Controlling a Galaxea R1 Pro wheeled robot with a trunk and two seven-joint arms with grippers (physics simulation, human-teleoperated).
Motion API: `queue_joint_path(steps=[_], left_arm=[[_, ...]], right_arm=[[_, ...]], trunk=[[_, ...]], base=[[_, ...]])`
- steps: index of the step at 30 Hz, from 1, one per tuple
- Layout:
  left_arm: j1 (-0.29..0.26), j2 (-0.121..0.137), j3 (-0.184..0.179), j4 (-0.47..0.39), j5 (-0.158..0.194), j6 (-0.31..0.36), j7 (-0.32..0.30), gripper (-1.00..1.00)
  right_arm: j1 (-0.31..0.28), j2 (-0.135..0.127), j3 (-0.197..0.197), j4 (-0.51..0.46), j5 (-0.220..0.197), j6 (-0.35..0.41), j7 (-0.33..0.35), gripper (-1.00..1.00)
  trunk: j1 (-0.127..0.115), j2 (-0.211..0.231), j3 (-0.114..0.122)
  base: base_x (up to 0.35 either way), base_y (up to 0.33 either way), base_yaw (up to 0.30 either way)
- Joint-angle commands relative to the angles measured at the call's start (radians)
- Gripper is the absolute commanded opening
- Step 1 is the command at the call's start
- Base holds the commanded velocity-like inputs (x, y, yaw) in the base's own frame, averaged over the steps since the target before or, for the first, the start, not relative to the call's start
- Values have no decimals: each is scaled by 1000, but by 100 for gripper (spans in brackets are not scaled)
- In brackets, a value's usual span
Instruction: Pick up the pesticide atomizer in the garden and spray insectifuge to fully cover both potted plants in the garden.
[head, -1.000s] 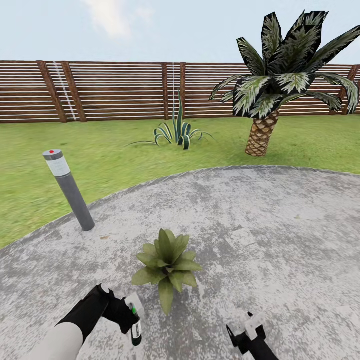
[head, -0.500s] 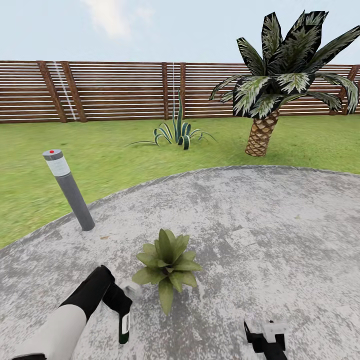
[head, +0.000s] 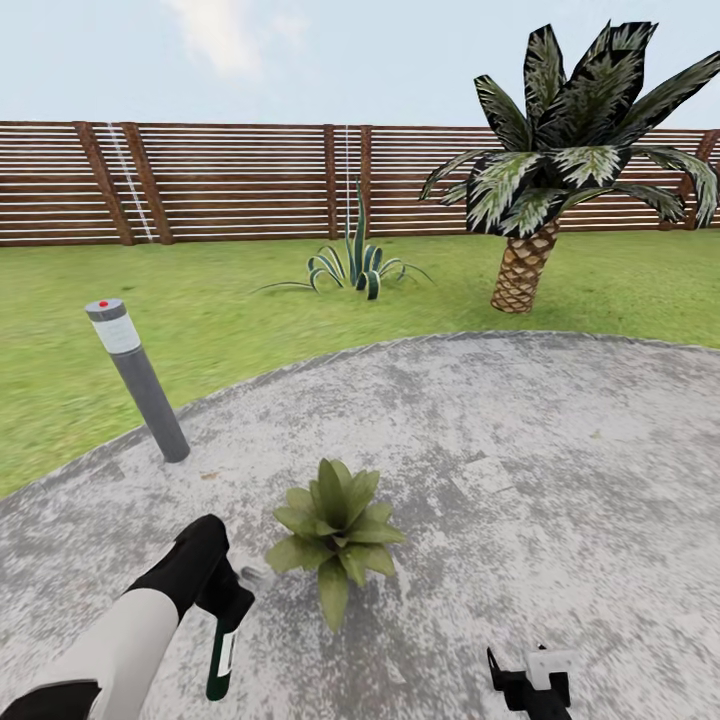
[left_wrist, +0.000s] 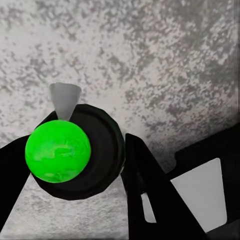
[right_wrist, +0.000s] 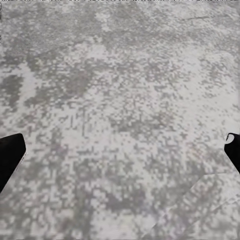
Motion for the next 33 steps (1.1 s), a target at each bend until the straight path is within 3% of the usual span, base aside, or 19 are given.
queue_joint_path(steps=[1,12,14,18,25,33], left_arm=[[0,0,5,2,-11,3,-12,-100],[7,-13,-1,9,-11,-1,-17,-100],[12,-13,-22,12,-10,-5,-19,-100],[14,-5,-36,83,-7,-7,-29,-100],[13,1,-37,124,-11,-5,-33,-100],[3,-15,-35,123,-11,-3,-32,-100]], right_arm=[[-1,0,-9,1,9,-4,1,100],[-1,2,-9,3,9,-4,1,100],[-1,3,-9,3,9,-4,1,100],[-1,4,-9,3,9,-4,1,100],[-1,2,-9,3,10,-4,1,100],[-1,-5,-10,3,11,-4,1,100]], trunk=[[0,0,-1],[0,0,-1],[0,0,-1],[0,0,-1],[0,0,-1],[0,0,-1]], base=[[155,129,0],[159,152,0],[7,7,0],[1,1,0],[9,4,0],[243,143,0]])
